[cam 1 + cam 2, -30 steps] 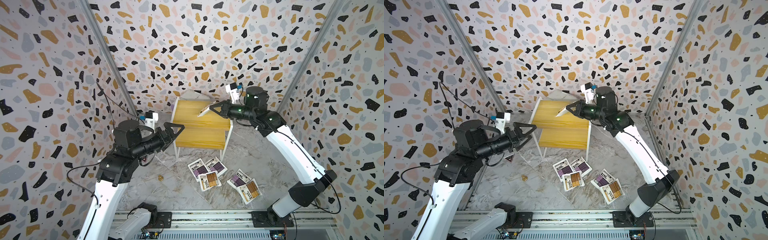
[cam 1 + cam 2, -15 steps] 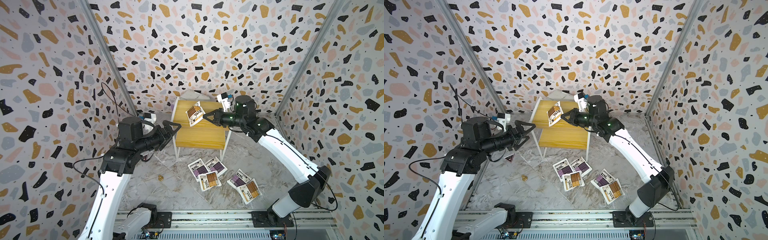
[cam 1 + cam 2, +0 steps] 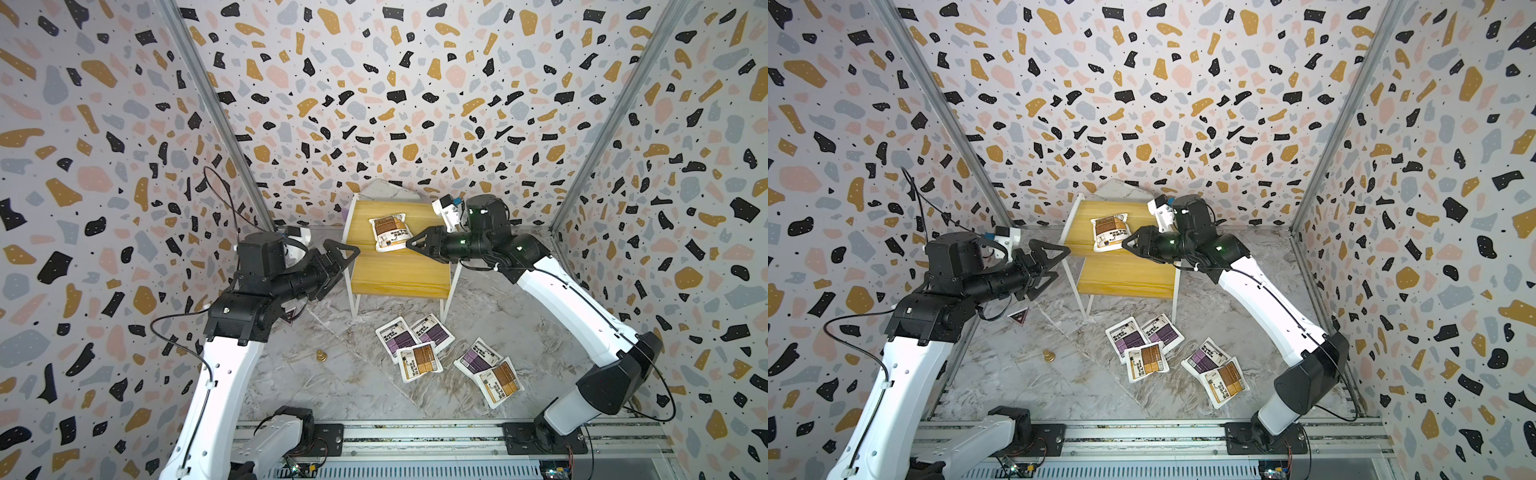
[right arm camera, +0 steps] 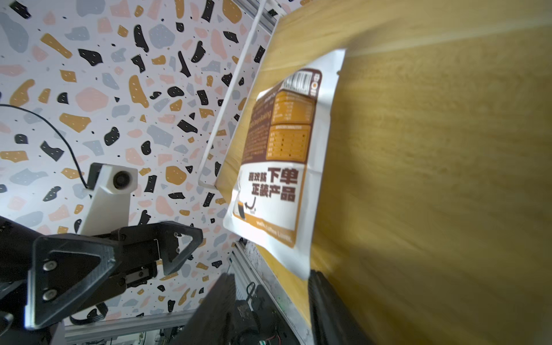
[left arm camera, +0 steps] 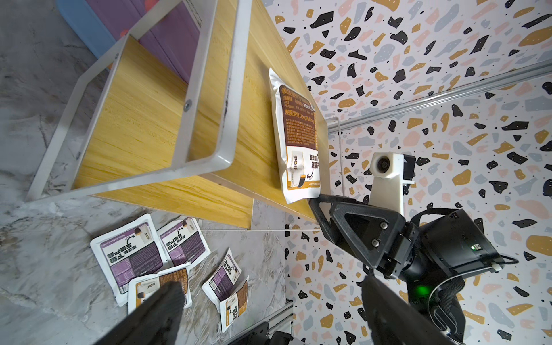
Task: Place the bagged coffee beans on the shelf by color
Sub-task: Place the bagged coffee beans on the shelf.
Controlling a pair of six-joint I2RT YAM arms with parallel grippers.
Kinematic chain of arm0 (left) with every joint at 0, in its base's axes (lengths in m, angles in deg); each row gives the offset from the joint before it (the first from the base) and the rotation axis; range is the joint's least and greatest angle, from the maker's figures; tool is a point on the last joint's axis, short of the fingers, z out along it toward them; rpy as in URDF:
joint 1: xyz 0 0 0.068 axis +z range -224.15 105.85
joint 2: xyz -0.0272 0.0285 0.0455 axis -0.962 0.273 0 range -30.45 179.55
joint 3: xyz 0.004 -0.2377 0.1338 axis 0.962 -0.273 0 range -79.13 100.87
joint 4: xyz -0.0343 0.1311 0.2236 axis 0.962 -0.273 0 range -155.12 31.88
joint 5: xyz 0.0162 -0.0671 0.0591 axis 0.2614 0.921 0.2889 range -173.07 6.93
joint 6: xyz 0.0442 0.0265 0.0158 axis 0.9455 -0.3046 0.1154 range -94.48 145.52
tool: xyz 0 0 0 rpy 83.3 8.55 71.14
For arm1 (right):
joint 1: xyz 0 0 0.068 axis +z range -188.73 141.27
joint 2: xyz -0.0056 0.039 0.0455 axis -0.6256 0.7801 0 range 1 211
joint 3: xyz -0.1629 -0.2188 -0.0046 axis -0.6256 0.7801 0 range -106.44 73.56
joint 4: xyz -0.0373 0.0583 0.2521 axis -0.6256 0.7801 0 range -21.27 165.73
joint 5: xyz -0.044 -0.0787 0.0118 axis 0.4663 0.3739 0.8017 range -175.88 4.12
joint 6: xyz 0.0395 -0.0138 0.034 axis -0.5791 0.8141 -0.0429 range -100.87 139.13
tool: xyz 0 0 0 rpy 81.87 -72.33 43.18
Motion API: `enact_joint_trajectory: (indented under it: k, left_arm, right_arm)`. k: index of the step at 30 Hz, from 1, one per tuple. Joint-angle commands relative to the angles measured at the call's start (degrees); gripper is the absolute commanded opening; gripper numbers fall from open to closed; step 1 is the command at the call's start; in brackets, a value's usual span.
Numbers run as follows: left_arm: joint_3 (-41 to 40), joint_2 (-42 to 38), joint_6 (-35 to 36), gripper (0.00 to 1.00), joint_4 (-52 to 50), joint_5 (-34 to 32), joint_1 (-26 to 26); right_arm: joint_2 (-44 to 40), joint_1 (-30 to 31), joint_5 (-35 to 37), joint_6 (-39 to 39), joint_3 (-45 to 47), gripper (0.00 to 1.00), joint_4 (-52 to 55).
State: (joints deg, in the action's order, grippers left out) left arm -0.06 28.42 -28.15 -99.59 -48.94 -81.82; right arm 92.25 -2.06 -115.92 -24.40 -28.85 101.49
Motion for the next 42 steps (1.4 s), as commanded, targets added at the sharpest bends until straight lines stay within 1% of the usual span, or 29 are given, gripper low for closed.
enact_joint_trajectory:
  k: [1,3,6,14,21,26,29,36,42]
  left_arm:
    - [-1.22,0.02,-0.52,0.97,4.38,1.94,0.27]
    - [-1.70,0.10,-1.24,0.97,5.52,2.75,0.28]
    - [-1.77,0.11,-1.69,0.97,6.35,3.38,0.28]
    - [-3.02,-1.19,-2.35,0.97,6.50,4.44,0.28]
    - [-3.62,-2.78,-1.66,0.97,4.69,4.67,0.28]
    - [-3.24,-2.80,-0.96,0.97,3.81,4.83,0.30]
    - [-2.88,-2.46,-0.82,0.97,3.81,4.89,0.37]
    - [-2.39,-1.98,-0.68,0.97,3.81,4.94,0.37]
    - [-2.00,-2.33,-0.34,0.97,3.05,4.94,0.37]
  right_arm:
    - [-0.47,0.27,3.13,7.92,-6.07,0.48,14.09]
    - [-0.53,0.27,4.36,9.69,-7.14,0.49,16.38]
    - [0.34,0.25,4.70,10.82,-8.89,0.50,16.95]
    - [7.53,0.25,3.71,12.98,-18.32,0.50,19.81]
    - [12.65,0.29,1.90,11.82,-23.21,0.45,18.80]
    - [14.28,0.67,-0.07,9.76,-23.83,0.38,15.32]
    - [15.81,1.49,-0.47,9.43,-25.56,0.33,15.49]
    - [18.22,2.70,-0.54,8.14,-29.00,0.33,14.85]
    - [19.32,2.97,-1.23,6.52,-29.51,0.34,12.96]
